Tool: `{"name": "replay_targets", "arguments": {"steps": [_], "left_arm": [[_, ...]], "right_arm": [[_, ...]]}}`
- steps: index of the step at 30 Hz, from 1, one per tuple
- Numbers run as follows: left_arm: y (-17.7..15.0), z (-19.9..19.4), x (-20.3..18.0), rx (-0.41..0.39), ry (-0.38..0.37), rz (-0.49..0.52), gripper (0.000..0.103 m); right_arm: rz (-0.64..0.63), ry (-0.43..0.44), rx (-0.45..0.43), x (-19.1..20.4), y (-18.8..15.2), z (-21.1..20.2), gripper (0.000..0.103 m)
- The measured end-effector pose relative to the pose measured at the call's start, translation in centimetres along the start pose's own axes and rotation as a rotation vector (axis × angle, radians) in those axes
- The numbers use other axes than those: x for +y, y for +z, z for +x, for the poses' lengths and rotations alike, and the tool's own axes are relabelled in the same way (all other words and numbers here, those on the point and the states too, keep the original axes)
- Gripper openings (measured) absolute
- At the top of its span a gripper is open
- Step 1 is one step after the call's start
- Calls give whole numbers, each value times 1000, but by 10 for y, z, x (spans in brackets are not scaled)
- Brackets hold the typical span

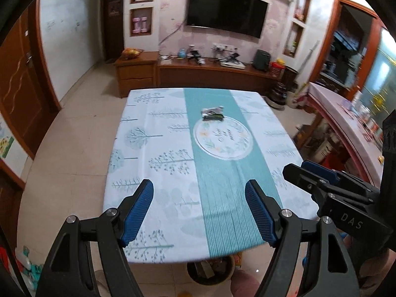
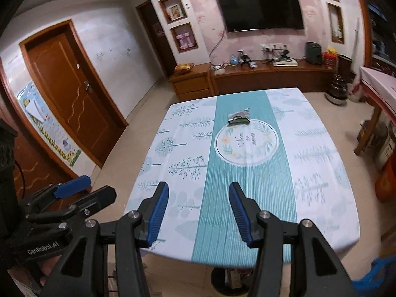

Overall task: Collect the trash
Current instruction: 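Move both open grippers back over the table toward the foil scrap, then grasp the white foil tube scrap with the right gripper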

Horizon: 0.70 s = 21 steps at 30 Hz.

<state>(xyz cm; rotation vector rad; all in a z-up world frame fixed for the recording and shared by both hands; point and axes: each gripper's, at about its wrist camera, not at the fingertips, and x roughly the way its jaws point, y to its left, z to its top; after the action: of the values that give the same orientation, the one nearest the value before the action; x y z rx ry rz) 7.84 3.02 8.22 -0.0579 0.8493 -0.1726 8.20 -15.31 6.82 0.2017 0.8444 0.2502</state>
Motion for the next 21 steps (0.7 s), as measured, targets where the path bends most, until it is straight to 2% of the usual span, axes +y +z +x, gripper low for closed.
{"name": "replay_targets", "arguments": {"steps": [3, 4, 5, 7, 8, 12, 15, 21], "left_arm": [[19, 24, -3, 3, 42, -43, 75], [27, 34, -4, 11, 56, -62, 75], [34, 45, -5, 26, 67, -86, 76], [50, 73, -6, 79, 67, -155, 85], [57, 87, -7, 105, 72, -189, 86], [78, 139, -13, 179, 113, -289, 86], [91, 174, -14, 214, 161, -349, 86], [109, 229, -6, 240, 246, -448, 86]], "right_arm": [[-49, 32, 25, -16, 26, 27, 51], [-65, 43, 33, -22, 35, 35, 55], [-83, 49, 41, -28, 42, 44, 61], [-124, 62, 58, -44, 62, 64, 64], [-142, 70, 68, -51, 72, 74, 64], [-241, 99, 130, -82, 115, 125, 65], [-319, 120, 160, -98, 140, 165, 70], [-525, 148, 241, -114, 173, 260, 72]]}}
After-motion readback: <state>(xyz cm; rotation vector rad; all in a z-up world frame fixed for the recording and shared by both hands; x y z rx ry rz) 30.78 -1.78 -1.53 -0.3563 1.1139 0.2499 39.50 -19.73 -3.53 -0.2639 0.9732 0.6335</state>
